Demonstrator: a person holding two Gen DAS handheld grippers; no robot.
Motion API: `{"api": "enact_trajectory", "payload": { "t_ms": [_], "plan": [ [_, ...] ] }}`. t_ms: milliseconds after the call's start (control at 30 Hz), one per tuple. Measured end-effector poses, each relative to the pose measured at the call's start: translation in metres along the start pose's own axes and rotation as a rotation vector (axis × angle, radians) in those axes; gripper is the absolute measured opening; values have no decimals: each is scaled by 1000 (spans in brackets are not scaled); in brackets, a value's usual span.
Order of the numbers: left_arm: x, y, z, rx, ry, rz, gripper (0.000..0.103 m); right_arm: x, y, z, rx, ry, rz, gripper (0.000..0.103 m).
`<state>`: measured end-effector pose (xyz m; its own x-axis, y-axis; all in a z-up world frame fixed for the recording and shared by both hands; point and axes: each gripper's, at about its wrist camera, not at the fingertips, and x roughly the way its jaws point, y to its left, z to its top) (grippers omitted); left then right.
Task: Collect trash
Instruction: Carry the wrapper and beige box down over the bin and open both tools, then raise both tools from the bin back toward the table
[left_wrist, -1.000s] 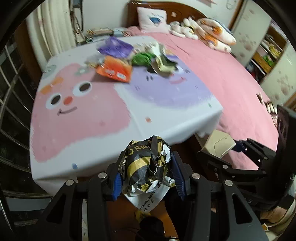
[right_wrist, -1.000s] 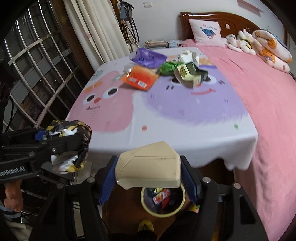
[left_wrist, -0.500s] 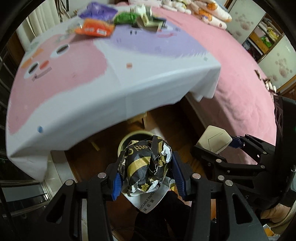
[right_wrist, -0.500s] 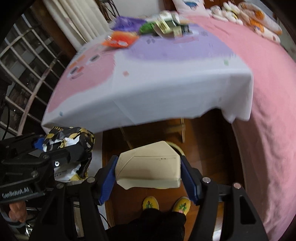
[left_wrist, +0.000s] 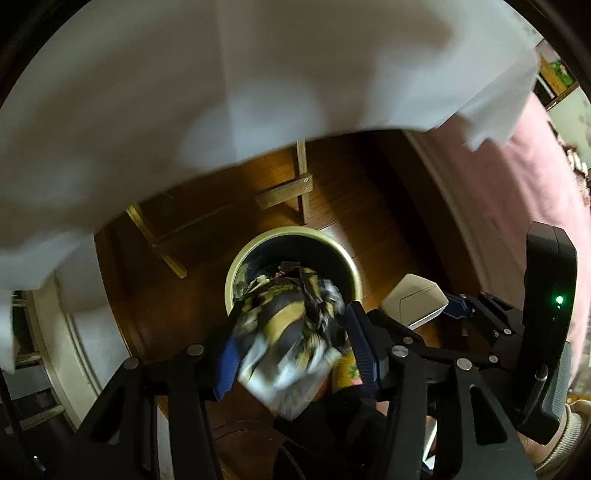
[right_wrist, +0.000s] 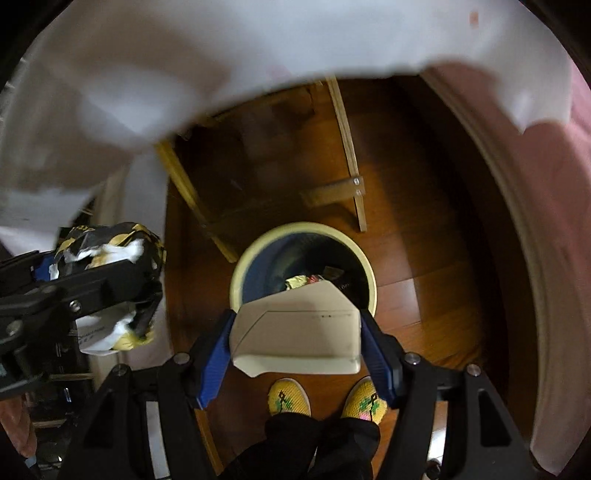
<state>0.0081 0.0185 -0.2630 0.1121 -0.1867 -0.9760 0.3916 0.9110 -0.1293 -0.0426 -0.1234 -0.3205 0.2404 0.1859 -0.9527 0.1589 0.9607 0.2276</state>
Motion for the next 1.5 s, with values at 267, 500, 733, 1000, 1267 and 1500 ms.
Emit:
{"api": "enact_trajectory", "payload": {
  "t_ms": [267,500,733,1000,1267,1500],
  "plan": [
    [57,11,-4,-37,36,53,85,62,-22,-1,37,33,-12,65],
    [50,23,-4,-74,8,119,94,67,-18,10,25,44,12,66],
    [16,30,-1,-117,-41,144,102,55,-4,27,-24,10,46,84],
    [-35,28,0,-138,-88,140,102,17,9,42,-39,-8,53,84],
    [-107,20,8,-122,-149,133,102,-51,34,45,-54,-30,70,84],
    [-183,19,9,-87,-206,117,102,-128,62,49,-53,-74,84,84]
  ]
}}
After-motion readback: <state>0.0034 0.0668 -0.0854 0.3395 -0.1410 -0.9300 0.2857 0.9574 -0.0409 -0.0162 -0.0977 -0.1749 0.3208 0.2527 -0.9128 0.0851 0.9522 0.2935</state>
